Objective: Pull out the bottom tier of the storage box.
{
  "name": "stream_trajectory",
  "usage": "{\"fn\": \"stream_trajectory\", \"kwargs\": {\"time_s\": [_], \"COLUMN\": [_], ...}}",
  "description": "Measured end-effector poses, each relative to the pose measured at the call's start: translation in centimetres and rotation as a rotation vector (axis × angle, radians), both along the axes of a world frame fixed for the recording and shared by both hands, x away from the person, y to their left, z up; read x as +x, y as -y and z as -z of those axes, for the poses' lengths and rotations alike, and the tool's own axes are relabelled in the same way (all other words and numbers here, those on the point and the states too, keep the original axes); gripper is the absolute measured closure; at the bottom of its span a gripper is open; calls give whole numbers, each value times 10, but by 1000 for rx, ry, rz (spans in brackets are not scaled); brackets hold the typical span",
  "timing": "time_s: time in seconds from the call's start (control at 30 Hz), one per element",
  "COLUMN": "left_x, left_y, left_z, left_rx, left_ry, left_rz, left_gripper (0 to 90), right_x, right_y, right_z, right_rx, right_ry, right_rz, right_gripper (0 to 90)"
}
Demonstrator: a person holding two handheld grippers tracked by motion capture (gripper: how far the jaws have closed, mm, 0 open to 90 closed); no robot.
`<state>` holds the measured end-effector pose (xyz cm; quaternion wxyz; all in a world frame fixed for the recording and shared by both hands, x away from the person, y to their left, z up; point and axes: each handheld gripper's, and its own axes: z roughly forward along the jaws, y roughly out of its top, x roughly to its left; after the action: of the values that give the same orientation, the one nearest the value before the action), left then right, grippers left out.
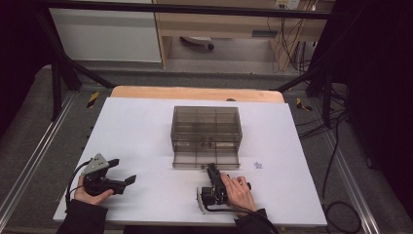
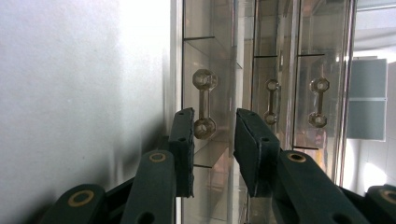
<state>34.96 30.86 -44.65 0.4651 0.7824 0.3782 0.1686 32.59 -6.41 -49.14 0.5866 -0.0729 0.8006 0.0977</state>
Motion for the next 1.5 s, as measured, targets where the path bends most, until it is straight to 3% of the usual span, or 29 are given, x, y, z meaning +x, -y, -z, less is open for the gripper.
{"fn": "stream_trajectory", "kwargs": {"time_s": [0.53,0.87,1.27,1.5], "left_x": [0,0,0,0], "left_y": [0,0,0,0], "left_z": [0,0,0,0], "left_rx": [-1,1,2,2], "left_ry": [0,-1,-1,-2], "left_rz": [0,1,1,2], "left_gripper": [21,21,21,21], "right_x": [0,1,3,6], "right_y": [0,1,7,12], "right_z": [-1,-8,-25,-33], "right_rx": [19,58,203,345], "right_ry": [-22,-74,-204,-282], "right_rz": [-5,-2,3,44], "right_gripper": [682,634,472,351]}}
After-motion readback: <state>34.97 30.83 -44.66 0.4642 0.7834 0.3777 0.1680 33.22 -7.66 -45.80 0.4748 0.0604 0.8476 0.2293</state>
